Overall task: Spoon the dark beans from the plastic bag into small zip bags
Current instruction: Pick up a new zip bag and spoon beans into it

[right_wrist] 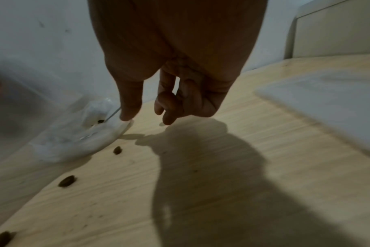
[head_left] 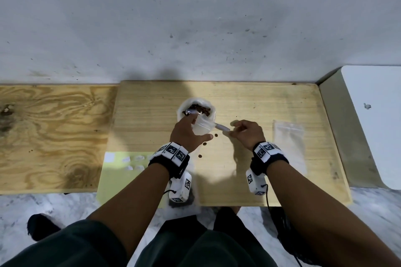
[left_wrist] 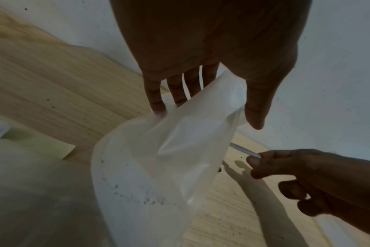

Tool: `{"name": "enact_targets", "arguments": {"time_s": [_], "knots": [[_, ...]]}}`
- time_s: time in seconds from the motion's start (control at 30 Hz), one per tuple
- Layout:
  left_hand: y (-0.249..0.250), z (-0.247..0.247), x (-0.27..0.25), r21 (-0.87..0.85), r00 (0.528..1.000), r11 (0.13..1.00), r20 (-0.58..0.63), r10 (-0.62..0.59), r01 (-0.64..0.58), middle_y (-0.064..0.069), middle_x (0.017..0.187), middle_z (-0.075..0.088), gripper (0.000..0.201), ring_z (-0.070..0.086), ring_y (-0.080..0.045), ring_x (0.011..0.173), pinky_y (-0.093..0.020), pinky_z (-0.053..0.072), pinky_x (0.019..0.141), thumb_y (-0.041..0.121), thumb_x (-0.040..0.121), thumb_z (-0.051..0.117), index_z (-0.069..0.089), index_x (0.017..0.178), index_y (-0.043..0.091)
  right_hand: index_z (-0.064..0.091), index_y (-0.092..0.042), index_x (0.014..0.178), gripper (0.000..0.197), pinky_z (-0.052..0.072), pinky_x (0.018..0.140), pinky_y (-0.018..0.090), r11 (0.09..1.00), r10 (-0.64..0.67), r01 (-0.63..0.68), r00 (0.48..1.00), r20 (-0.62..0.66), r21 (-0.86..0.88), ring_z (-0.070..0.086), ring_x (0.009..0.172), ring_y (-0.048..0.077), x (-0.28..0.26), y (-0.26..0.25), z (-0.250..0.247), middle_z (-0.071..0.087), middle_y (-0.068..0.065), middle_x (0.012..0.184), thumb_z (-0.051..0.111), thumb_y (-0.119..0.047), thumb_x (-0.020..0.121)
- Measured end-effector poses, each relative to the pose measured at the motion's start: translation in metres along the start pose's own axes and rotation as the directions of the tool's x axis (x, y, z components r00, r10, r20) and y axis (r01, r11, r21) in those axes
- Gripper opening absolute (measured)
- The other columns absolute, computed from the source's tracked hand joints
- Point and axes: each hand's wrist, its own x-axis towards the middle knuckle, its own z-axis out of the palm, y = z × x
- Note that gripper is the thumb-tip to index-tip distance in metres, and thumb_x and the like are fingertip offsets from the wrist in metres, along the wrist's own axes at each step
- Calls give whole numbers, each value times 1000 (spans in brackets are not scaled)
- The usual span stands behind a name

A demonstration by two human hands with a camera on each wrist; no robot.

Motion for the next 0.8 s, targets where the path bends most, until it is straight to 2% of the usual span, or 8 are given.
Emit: {"name": "enact_targets", "arguments": {"time_s": [0.07,0.23,0.3,0.37,0.43,0.57,0.67,0.8], "knots": [[-2,0,0,-10,1000,1000,-3,-10,10,3,118,66,77,62,-18,100,-31,49,87,41,62,89,55,129,22,72,-26,103,52,52,85,27,1000,6,-6,999,40,14,67,89,8,3,-6,9,73,-9,92,90,-49,60],[-4,-2,1,-9,999,999,-1,-34,34,5,118,66,77,63,-18,100,-37,52,88,42,61,89,57,127,23,71,-29,101,44,57,81,29,999,-41,39,994,104,23,71,83,12,5,-18,24,73,-4,91,89,-43,63],[-4,-4,1,-10,999,999,-5,-36,36,4,119,66,79,63,-19,101,-39,52,90,43,60,89,56,129,23,73,-26,90,30,57,74,25,996,-65,60,994,83,64,72,76,13,3,-24,26,75,-6,80,87,-42,68],[-5,-6,2,-13,999,999,-13,-32,32,3,119,65,80,63,-19,101,-39,52,91,44,60,89,56,130,23,72,-25,69,13,52,65,18,991,-99,95,994,39,95,67,68,10,-1,-31,25,71,-11,67,83,-27,76],[-5,-9,2,-15,999,999,-22,-32,31,2,119,65,80,63,-19,101,-39,52,91,44,60,88,56,130,23,69,-26,60,24,47,63,17,987,-127,127,992,-5,94,62,65,3,-1,-33,25,67,-16,63,79,-14,77],[-6,-14,2,-24,999,999,-37,-30,29,1,121,63,79,61,-19,100,-36,51,90,41,62,89,54,131,22,73,-19,74,14,43,59,14,994,-98,96,995,34,57,60,65,3,2,-40,21,67,-10,71,87,-22,72],[-8,-19,1,-27,999,999,-42,-21,20,2,121,62,78,59,-16,97,-35,51,89,40,62,89,54,130,24,72,-23,69,14,41,57,17,992,-110,114,992,63,-54,61,66,5,4,-44,15,66,-11,68,85,-19,73],[-18,-30,5,-44,996,996,-46,-73,71,-1,121,61,78,61,-21,102,-40,52,92,42,62,88,54,130,23,72,-20,74,8,48,72,26,983,-181,179,980,-86,-31,66,82,18,11,-52,12,71,-2,79,77,-16,79]]}}
